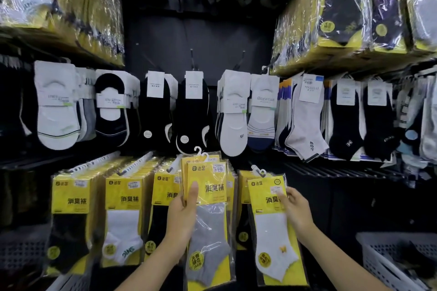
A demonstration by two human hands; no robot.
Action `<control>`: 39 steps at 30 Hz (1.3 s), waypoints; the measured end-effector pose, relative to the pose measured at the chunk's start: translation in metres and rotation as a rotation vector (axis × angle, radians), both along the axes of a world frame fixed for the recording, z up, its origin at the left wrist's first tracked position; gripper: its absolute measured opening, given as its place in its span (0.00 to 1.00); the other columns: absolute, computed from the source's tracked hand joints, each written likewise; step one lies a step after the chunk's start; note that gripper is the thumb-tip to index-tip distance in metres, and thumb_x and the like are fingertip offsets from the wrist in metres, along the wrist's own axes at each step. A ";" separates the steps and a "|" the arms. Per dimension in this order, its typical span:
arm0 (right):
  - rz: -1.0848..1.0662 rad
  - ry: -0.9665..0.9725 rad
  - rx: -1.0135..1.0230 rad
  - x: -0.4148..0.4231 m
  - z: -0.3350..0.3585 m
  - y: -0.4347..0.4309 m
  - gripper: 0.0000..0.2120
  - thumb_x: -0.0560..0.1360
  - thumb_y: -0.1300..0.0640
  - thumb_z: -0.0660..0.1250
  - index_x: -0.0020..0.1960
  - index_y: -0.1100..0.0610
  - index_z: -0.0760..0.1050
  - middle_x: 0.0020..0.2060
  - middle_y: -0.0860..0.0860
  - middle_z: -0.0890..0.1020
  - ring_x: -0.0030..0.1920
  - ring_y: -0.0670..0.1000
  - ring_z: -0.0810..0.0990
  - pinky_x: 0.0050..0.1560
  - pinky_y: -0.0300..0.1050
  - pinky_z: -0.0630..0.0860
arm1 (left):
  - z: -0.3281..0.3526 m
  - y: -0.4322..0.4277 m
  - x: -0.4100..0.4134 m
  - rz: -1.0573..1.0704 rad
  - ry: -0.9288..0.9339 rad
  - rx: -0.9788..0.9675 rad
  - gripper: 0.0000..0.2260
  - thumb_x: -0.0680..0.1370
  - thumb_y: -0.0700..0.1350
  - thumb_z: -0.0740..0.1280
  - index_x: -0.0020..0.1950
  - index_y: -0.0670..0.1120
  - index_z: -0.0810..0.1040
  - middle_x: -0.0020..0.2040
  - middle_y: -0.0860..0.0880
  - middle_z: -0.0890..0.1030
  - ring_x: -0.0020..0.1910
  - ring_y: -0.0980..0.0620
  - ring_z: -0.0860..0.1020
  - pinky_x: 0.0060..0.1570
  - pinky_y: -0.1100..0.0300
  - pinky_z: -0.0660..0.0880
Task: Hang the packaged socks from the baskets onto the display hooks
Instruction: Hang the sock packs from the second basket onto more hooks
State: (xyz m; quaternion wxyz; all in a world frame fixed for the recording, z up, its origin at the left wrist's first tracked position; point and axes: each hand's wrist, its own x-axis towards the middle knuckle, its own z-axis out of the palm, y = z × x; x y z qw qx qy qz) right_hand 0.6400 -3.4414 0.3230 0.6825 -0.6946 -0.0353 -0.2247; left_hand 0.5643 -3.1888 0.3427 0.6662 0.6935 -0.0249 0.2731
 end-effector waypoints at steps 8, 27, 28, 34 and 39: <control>-0.163 0.136 0.108 0.046 -0.024 0.016 0.02 0.73 0.59 0.71 0.44 0.57 0.79 0.39 0.53 0.84 0.43 0.54 0.83 0.46 0.49 0.79 | -0.007 -0.001 0.007 -0.031 -0.055 -0.013 0.16 0.76 0.57 0.60 0.38 0.47 0.75 0.18 0.56 0.64 0.18 0.62 0.63 0.21 0.73 0.60; 0.312 0.079 0.089 -0.051 -0.017 0.051 0.10 0.75 0.58 0.69 0.56 0.54 0.78 0.51 0.49 0.85 0.53 0.50 0.83 0.53 0.47 0.80 | -0.041 -0.049 0.003 -0.186 0.047 -0.133 0.08 0.71 0.52 0.72 0.48 0.51 0.82 0.39 0.59 0.85 0.40 0.62 0.82 0.34 0.72 0.75; 0.290 0.086 0.103 -0.053 -0.020 0.048 0.10 0.75 0.58 0.69 0.56 0.54 0.78 0.50 0.49 0.85 0.53 0.50 0.83 0.54 0.49 0.80 | -0.042 -0.052 0.001 -0.185 0.054 -0.134 0.05 0.72 0.52 0.71 0.46 0.53 0.81 0.38 0.62 0.84 0.39 0.65 0.81 0.32 0.74 0.74; 0.166 0.135 0.126 -0.054 -0.032 0.012 0.08 0.77 0.60 0.65 0.56 0.56 0.77 0.47 0.52 0.85 0.48 0.51 0.84 0.46 0.44 0.80 | -0.042 -0.044 -0.003 -0.125 0.111 -0.097 0.05 0.76 0.56 0.63 0.44 0.58 0.77 0.36 0.66 0.81 0.38 0.72 0.77 0.33 0.76 0.70; 0.027 0.107 0.128 -0.041 -0.022 -0.014 0.06 0.79 0.62 0.62 0.53 0.56 0.76 0.45 0.52 0.84 0.42 0.47 0.83 0.33 0.33 0.77 | -0.037 -0.023 -0.002 -0.068 0.084 -0.046 0.05 0.77 0.56 0.63 0.42 0.60 0.76 0.40 0.61 0.81 0.39 0.69 0.77 0.35 0.73 0.69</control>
